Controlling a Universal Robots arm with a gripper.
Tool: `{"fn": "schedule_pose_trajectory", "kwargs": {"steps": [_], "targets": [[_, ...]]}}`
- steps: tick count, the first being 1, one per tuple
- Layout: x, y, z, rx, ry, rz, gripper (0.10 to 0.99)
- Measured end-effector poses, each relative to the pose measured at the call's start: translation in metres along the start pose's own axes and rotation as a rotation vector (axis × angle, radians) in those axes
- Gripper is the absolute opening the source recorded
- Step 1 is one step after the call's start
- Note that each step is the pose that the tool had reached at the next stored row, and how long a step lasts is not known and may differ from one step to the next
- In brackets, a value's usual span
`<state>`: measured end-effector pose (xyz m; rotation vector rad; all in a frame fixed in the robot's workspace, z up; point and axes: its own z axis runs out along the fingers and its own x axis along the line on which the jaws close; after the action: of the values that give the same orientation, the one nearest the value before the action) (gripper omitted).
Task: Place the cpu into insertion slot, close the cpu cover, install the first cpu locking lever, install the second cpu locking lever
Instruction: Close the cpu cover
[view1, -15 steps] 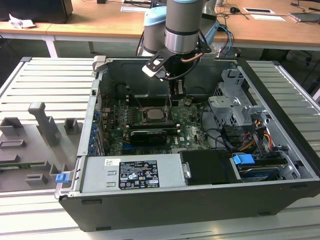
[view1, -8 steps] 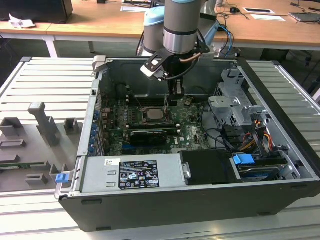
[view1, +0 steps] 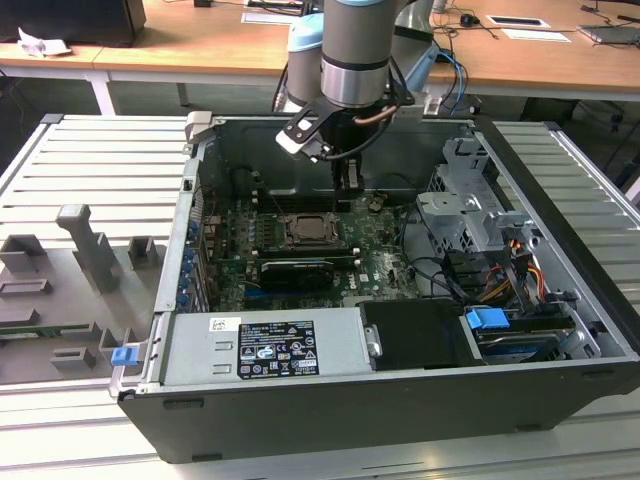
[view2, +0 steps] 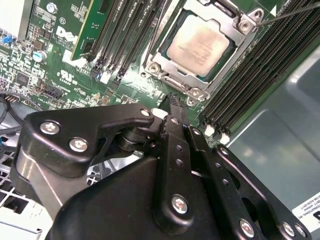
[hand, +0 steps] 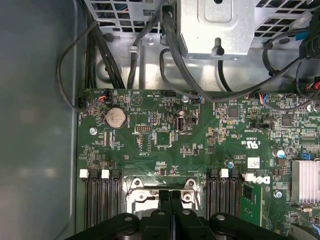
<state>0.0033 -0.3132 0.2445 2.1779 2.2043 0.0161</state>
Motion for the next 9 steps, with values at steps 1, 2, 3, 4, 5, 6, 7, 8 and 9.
{"fn": "schedule_pose_trajectory", "kwargs": {"steps": [1,2,3,4,5,6,7,8,9], "targets": [[0.0,-0.0008,0.0,0.0,0.0,0.0,0.106],[0.0,-0.0025,-0.0001,0.0,-0.0001,0.0,0.106],[0.0,-0.0042,0.0001,0.0,-0.0001,0.0,0.106],[0.0001,-0.0057,0.0006,0.0,0.0001,0.0,0.106],[0.0001,-0.0071,0.001,0.0,0.0,0.0,0.106],[0.0001,-0.0095,0.002,0.0,0.0003,0.0,0.106],[0.0002,-0.0124,0.0026,0.0,0.001,-0.003,0.106],[0.0002,-0.0137,0.003,0.0,0.0014,-0.007,0.106],[0.0002,-0.0156,0.0036,0.0,0.0021,-0.013,0.106]]}}
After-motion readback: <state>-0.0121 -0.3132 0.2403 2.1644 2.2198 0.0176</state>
